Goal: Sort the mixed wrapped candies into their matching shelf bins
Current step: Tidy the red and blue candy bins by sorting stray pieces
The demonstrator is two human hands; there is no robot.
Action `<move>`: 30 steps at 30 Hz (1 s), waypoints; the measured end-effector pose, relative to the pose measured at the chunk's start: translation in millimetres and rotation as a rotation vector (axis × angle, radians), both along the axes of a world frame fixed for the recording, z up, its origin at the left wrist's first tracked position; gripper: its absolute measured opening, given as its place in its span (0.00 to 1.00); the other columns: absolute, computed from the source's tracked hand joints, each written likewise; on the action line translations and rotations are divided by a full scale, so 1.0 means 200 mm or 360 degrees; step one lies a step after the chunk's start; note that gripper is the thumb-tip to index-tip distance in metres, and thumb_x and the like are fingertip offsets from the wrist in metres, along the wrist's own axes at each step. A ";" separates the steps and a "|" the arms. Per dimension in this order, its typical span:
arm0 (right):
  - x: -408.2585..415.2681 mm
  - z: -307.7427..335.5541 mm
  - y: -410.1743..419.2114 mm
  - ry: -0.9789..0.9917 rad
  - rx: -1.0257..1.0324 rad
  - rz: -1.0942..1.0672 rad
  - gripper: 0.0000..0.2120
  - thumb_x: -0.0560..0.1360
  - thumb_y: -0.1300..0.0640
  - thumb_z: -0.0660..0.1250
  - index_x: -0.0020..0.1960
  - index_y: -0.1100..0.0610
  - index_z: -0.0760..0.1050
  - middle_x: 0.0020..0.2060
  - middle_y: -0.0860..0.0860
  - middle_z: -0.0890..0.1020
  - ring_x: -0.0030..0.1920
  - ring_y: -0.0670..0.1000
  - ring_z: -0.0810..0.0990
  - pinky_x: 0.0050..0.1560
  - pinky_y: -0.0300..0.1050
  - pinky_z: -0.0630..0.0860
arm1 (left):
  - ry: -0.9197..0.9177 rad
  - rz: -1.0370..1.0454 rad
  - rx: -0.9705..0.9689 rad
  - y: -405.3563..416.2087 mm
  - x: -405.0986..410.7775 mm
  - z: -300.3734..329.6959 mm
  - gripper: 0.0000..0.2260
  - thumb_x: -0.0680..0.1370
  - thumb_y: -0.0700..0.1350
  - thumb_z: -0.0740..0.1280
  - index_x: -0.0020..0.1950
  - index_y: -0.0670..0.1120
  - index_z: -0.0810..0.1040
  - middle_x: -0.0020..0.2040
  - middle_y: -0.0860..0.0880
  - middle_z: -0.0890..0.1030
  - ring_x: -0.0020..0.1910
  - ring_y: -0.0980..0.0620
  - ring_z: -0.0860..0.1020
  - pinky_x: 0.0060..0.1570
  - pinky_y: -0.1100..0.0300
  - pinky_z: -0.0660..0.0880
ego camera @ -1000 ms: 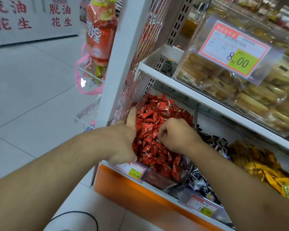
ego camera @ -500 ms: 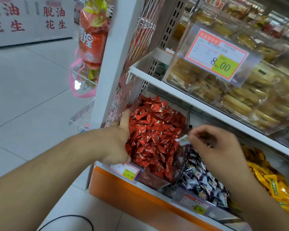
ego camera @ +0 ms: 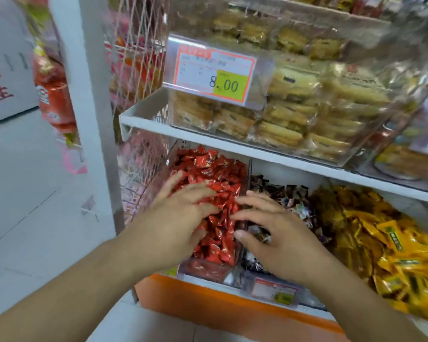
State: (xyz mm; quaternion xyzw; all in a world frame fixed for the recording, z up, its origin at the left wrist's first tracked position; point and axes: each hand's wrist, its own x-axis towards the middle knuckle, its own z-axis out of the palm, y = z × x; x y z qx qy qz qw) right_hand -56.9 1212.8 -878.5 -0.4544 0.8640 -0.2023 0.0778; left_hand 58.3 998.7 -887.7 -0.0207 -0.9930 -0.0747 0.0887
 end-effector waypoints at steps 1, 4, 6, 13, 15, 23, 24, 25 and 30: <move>-0.01 -0.01 0.00 0.0005 -0.0025 -0.0001 0.16 0.81 0.39 0.65 0.68 0.38 0.77 0.76 0.28 0.64 0.78 0.30 0.47 0.81 0.43 0.52 | 0.0016 -0.0115 -0.0033 0.03 -0.05 -0.02 0.22 0.80 0.56 0.67 0.74 0.60 0.71 0.79 0.60 0.61 0.80 0.59 0.54 0.80 0.46 0.37; -0.02 -0.01 0.01 -0.0005 -0.0055 -0.0008 0.13 0.81 0.39 0.66 0.64 0.40 0.78 0.75 0.30 0.65 0.78 0.31 0.49 0.80 0.41 0.53 | -0.0134 -0.0275 0.0132 0.08 -0.19 -0.06 0.19 0.82 0.56 0.65 0.72 0.53 0.75 0.77 0.56 0.64 0.76 0.56 0.63 0.76 0.63 0.51; -0.03 -0.01 0.02 -0.0025 -0.0067 -0.0022 0.14 0.81 0.38 0.66 0.63 0.39 0.79 0.75 0.30 0.65 0.78 0.32 0.51 0.78 0.39 0.52 | -0.0247 -0.0309 0.0093 0.07 -0.26 -0.10 0.21 0.82 0.58 0.64 0.74 0.53 0.74 0.77 0.54 0.64 0.75 0.54 0.63 0.74 0.63 0.60; -0.05 0.01 0.03 -0.0045 -0.0111 -0.0004 0.13 0.79 0.38 0.68 0.61 0.40 0.81 0.72 0.31 0.69 0.77 0.34 0.56 0.79 0.42 0.55 | -0.0426 -0.0322 -0.0393 -0.05 -0.25 -0.04 0.14 0.78 0.51 0.67 0.63 0.56 0.80 0.66 0.56 0.73 0.65 0.52 0.74 0.64 0.55 0.71; -0.05 0.02 0.04 -0.0065 -0.0111 0.0000 0.13 0.79 0.38 0.69 0.61 0.41 0.82 0.72 0.32 0.70 0.77 0.35 0.57 0.79 0.44 0.56 | -0.0481 -0.0315 -0.0443 -0.10 -0.22 -0.02 0.15 0.77 0.52 0.66 0.63 0.57 0.81 0.67 0.59 0.74 0.64 0.54 0.75 0.67 0.54 0.70; -0.05 0.04 0.03 -0.0081 -0.0127 -0.0009 0.12 0.78 0.39 0.71 0.60 0.40 0.82 0.71 0.33 0.72 0.76 0.36 0.61 0.80 0.47 0.58 | -0.0556 -0.0299 -0.0455 -0.22 -0.12 0.08 0.12 0.81 0.56 0.64 0.62 0.60 0.81 0.63 0.62 0.79 0.63 0.60 0.76 0.67 0.56 0.71; -0.05 0.04 0.03 -0.0081 -0.0131 -0.0008 0.13 0.78 0.40 0.71 0.60 0.41 0.82 0.71 0.34 0.72 0.76 0.37 0.61 0.80 0.47 0.58 | -0.0497 -0.0301 -0.0435 -0.21 -0.12 0.10 0.12 0.81 0.56 0.64 0.62 0.60 0.81 0.62 0.61 0.80 0.63 0.59 0.76 0.66 0.55 0.72; -0.05 0.04 0.03 -0.0081 -0.0134 -0.0003 0.13 0.78 0.40 0.71 0.61 0.41 0.82 0.71 0.34 0.72 0.76 0.37 0.61 0.80 0.46 0.57 | -0.0427 -0.0295 -0.0400 -0.19 -0.13 0.10 0.12 0.81 0.55 0.64 0.63 0.59 0.81 0.63 0.61 0.79 0.63 0.58 0.76 0.66 0.54 0.73; -0.06 0.03 0.03 -0.0089 -0.0170 0.0004 0.12 0.78 0.42 0.71 0.61 0.41 0.82 0.71 0.33 0.73 0.76 0.35 0.61 0.79 0.42 0.55 | -0.0341 -0.0388 -0.0096 -0.02 -0.20 0.05 0.20 0.82 0.59 0.64 0.74 0.59 0.73 0.73 0.60 0.70 0.72 0.58 0.66 0.73 0.56 0.65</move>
